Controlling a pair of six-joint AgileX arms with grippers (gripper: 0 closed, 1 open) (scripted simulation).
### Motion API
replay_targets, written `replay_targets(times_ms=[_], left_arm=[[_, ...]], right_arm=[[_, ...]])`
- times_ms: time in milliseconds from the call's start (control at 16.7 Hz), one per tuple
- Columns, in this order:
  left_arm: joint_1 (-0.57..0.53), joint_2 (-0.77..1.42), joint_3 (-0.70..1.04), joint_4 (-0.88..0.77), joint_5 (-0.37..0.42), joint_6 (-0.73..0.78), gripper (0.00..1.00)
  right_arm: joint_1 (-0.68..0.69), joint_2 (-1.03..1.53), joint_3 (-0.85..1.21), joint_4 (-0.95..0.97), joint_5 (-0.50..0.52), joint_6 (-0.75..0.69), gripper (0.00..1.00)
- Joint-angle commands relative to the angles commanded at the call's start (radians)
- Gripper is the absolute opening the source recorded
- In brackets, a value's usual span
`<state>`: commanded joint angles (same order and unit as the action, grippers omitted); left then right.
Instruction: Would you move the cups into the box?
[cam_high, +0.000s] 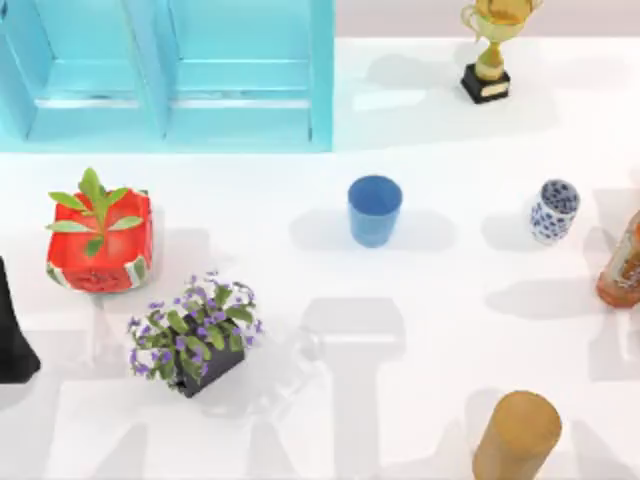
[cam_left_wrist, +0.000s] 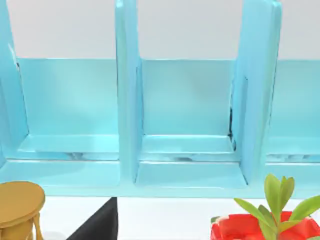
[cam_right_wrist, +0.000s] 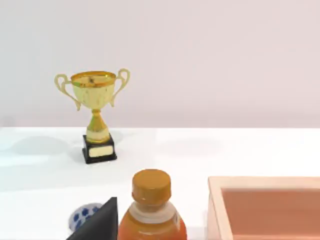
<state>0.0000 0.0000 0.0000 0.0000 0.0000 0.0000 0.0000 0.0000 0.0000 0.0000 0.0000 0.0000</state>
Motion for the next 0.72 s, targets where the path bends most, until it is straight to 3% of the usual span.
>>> replay_targets(times_ms=[360,720], left_arm=[[0.000,0.000,0.000,0.000,0.000,0.000,1.00],[0.000,0.000,0.000,0.000,0.000,0.000,1.00]], right_arm=[[0.011,0.099,0.097,-0.068,-0.012,0.020,1.00],[0.036,0.519,0.490,-0.341,-0.034,0.086,1.00]])
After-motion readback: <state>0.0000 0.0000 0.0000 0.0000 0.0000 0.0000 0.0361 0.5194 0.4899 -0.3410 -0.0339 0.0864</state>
